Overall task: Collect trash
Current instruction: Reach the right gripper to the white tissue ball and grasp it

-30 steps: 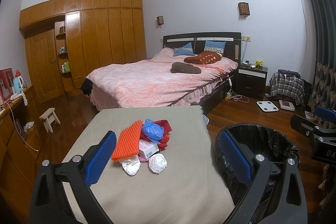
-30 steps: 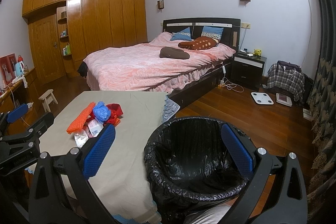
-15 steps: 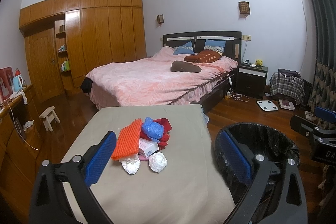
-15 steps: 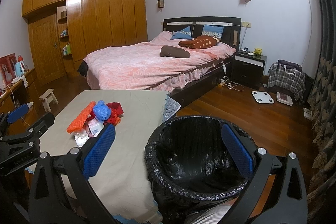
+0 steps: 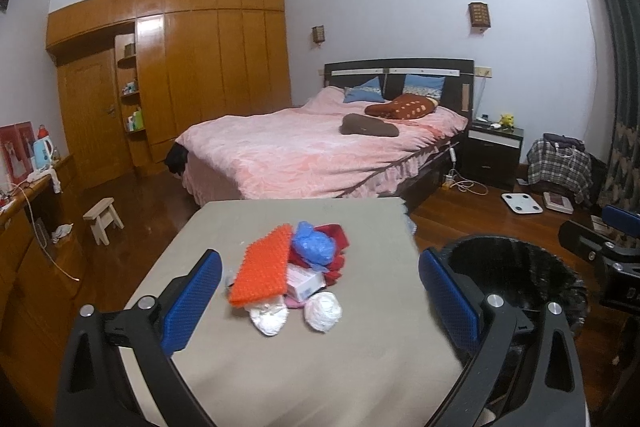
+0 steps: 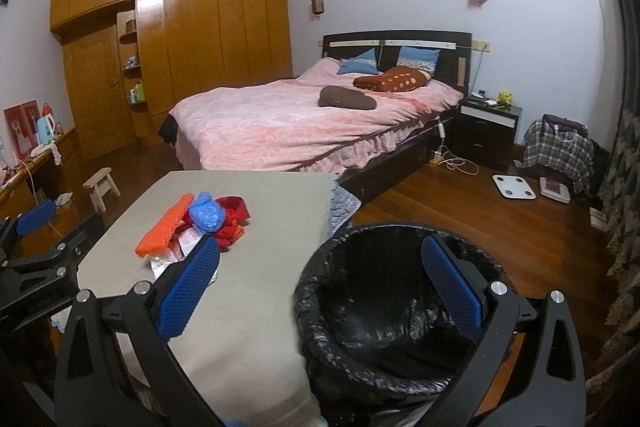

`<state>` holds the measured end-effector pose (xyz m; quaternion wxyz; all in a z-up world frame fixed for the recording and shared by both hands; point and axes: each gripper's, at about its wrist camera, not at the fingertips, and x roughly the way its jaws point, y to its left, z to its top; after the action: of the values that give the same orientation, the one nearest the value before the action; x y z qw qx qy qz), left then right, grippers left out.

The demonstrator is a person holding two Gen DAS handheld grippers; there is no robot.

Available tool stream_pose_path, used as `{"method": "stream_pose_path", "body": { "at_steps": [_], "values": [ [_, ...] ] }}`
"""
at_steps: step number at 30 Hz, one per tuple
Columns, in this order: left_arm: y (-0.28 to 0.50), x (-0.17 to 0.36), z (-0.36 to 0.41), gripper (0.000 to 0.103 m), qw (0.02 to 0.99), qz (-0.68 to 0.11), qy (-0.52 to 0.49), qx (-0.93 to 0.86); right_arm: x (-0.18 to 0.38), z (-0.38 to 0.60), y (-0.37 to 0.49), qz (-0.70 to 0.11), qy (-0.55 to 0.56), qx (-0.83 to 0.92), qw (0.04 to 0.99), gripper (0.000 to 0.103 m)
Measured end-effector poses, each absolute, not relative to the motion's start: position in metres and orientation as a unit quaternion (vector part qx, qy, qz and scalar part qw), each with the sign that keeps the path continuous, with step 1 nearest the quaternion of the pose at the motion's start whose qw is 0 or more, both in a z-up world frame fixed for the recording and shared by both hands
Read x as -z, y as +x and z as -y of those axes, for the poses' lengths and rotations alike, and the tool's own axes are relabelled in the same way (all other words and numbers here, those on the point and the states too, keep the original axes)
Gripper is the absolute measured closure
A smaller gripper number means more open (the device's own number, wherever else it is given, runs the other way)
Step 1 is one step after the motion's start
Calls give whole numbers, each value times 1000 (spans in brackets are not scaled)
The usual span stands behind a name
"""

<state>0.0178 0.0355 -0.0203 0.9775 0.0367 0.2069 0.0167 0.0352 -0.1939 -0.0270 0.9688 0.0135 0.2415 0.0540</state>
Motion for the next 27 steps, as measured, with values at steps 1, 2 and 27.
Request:
{"method": "stream_pose_path", "body": {
  "at_steps": [1, 2, 27],
  "values": [
    [20, 22, -42, 6, 977, -208, 33, -20, 27, 193, 38, -242, 14, -56, 969, 5],
    [23, 23, -48, 6, 977, -210, 29, -23, 28, 190, 41, -243, 14, -59, 968, 5],
    [105, 130, -168, 11, 949, -298, -2, -108, 148, 49, 166, -331, -20, -147, 932, 5]
  ]
}}
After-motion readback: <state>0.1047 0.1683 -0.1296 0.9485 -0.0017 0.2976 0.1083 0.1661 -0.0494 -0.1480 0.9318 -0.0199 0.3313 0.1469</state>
